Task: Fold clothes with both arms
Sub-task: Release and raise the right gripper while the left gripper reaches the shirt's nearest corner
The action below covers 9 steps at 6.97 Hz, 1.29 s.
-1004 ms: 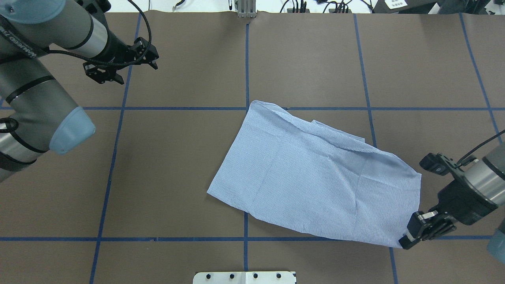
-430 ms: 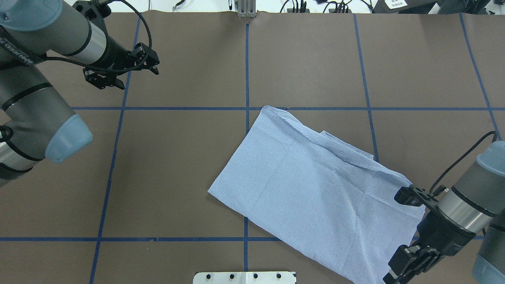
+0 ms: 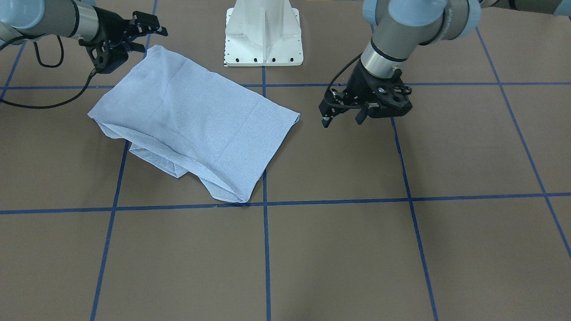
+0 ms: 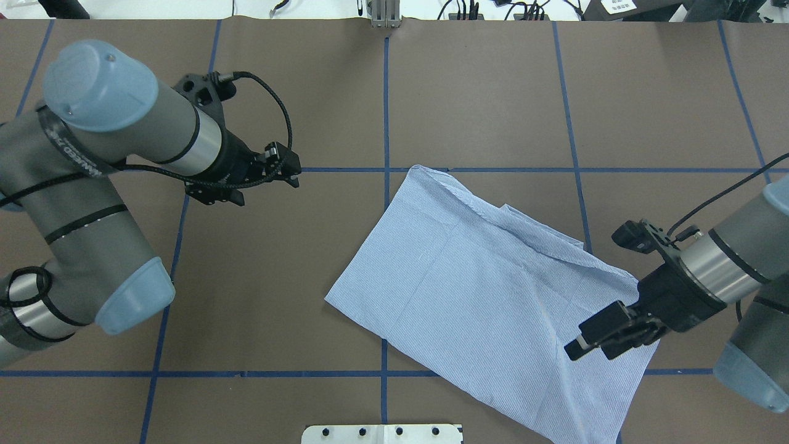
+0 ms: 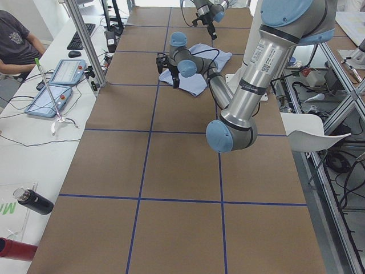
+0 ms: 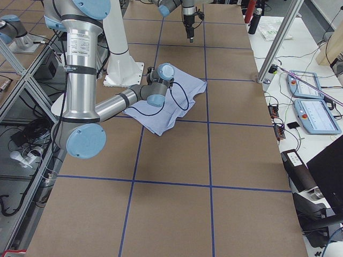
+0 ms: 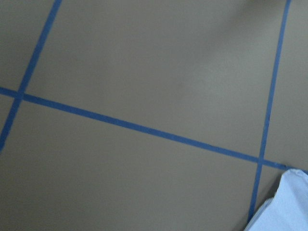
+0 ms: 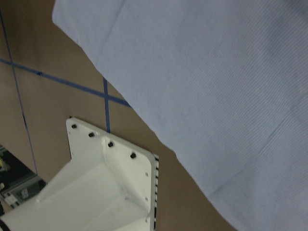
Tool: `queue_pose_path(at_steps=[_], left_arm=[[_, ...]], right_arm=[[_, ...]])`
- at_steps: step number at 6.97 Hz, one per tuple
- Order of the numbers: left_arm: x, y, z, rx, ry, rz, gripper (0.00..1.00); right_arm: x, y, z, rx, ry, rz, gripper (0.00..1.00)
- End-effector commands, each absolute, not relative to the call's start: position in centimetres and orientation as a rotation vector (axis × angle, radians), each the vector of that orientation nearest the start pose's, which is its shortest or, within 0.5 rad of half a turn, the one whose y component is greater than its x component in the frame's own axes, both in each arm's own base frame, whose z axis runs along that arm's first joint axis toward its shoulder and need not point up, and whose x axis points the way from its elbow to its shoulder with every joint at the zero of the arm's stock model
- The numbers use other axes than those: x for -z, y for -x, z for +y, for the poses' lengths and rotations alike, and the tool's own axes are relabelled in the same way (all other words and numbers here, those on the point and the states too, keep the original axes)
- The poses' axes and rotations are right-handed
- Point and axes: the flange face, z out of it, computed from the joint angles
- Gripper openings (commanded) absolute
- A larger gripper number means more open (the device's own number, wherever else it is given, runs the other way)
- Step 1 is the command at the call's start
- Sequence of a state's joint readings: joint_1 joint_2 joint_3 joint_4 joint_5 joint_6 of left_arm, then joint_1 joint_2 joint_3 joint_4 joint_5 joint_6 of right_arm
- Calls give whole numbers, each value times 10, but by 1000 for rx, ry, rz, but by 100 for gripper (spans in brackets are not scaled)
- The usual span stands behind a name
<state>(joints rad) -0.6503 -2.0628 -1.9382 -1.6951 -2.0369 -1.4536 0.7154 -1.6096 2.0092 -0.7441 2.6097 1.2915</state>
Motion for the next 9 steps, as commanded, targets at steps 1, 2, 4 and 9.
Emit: queue_pose_path(at_steps=[1, 2, 4, 9], left_arm=[[-188, -488, -329, 260, 200, 1084, 100], [-195, -517, -303, 249, 209, 1088, 99], [-240, -560, -316, 269, 173, 1072, 94], [-255, -570, -326, 305, 124, 1037, 75]], right_arm=[[-353, 253, -367, 108, 50, -1375, 100], [-347, 243, -382, 67, -11, -1377, 100], [-342, 243, -393, 35, -55, -1370, 100], [-343, 244, -399, 27, -59, -1367, 100]])
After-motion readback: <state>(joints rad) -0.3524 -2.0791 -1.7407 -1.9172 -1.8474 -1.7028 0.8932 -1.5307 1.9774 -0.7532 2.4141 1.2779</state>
